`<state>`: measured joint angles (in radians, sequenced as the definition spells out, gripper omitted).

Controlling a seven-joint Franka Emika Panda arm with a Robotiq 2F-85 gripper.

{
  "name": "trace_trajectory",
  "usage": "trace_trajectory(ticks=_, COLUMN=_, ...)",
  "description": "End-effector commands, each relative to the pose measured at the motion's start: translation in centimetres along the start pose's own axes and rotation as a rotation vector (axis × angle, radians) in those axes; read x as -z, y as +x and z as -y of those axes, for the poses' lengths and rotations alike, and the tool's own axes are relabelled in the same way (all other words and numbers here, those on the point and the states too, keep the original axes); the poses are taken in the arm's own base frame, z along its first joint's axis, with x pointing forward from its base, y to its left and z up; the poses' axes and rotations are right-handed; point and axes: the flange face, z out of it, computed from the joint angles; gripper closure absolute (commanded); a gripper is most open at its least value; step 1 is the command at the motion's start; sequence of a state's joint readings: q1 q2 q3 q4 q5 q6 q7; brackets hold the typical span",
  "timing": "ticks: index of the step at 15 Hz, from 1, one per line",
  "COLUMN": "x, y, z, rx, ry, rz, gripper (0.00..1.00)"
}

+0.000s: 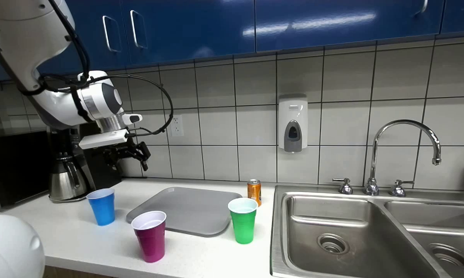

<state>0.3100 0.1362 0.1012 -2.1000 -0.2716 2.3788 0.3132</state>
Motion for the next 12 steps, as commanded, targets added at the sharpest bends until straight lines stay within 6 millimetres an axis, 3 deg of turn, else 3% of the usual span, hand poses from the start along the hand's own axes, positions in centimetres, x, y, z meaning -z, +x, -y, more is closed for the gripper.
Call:
trace_trajectory(ticks=1, x=1.6, y=-2.4, z=-2.0, rx=-0.057, ry=-0.022, rz=-0.027, gripper=0.0)
trace_trajectory(ticks=8, x=3.2, y=-4.6, z=-4.7, rx=-0.122, ry=-0.024, rz=-0.034, gripper=0.0)
trace_trajectory(ticks=9, x=2.2, y=-3.3, z=-4.1, rx=-0.094, ry=-0.021, rz=-0.011, gripper=0.0)
trace_trajectory(ticks=12, x=2.6, y=-3.9, z=-4.6, rx=-0.102, ry=-0.024, rz=-0.015, gripper=0.0)
